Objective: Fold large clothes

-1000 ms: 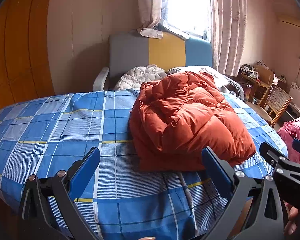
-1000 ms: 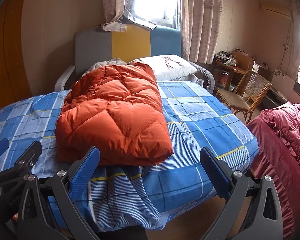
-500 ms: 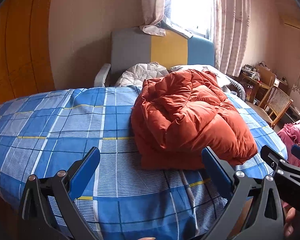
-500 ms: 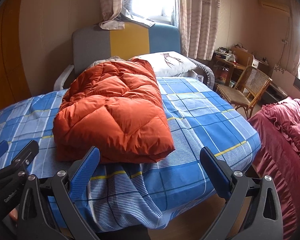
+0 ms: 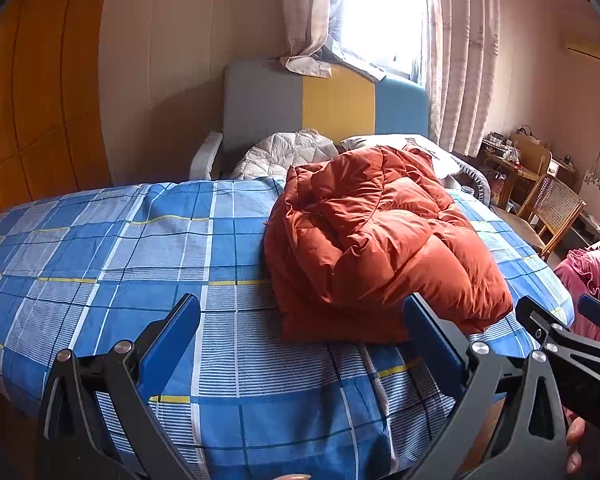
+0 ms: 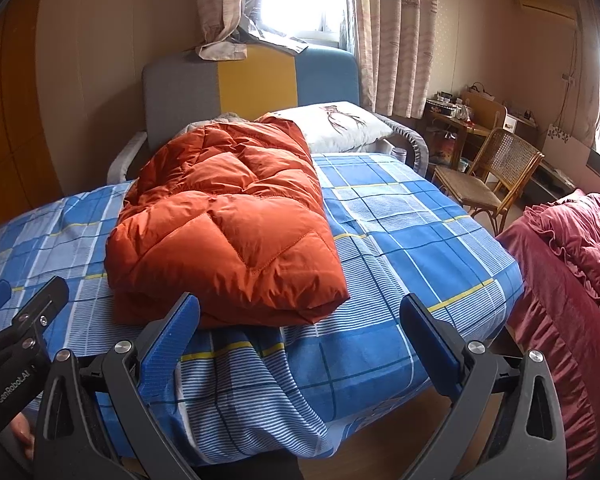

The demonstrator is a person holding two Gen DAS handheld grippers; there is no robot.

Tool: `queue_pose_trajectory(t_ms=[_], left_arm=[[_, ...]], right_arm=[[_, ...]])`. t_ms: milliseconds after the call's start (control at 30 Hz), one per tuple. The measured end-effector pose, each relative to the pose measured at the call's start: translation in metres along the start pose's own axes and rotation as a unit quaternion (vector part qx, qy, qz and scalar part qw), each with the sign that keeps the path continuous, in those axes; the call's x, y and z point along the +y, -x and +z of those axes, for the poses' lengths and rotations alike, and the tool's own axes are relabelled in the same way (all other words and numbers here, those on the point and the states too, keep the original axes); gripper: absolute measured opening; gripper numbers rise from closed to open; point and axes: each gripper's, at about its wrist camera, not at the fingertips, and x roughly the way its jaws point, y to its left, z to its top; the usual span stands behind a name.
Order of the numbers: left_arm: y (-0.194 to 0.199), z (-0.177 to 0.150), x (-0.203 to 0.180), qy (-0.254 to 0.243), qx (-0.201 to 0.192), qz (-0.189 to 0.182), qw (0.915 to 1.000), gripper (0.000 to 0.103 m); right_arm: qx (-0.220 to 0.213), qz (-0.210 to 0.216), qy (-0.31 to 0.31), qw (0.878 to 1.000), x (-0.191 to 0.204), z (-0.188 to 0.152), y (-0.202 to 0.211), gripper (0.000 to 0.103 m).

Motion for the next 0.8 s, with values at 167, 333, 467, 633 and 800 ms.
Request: queue_pose_trajectory(t_ms=[167,333,467,633,800], left_arm=[[0.0009,0.0009,0.0001,-0.003,-0.001,0.001,1.0,0.101],[0.0009,0.001,0.0008,-0.002,-0.001,0.001,1.0,0.101],[0.0014,0.0013,0.0018,0.0,-0.002,0.0,1.0,0.101],[0.0021,0.001,0.0029,0.001,-0.003,-0.001,1.0,0.101],[0.0025,0.0009,0.0037,0.003,-0.003,0.001,1.0,0.101]], right_arm=[[0.001,0.001,-0.001,1.0,0.0008,-0.0002,0.0008,0.1],[0.0,0.001,0.0,1.0,0.0012,0.0001,0.001,0.1],[-0.001,0.0,0.002,1.0,0.0018,0.0,0.0011,0.1],[-0.003,0.0,0.006,1.0,0.0026,0.0013,0.0016,0.1],[-0.004,0.0,0.008,1.0,0.0034,0.0011,0.002,0.1]])
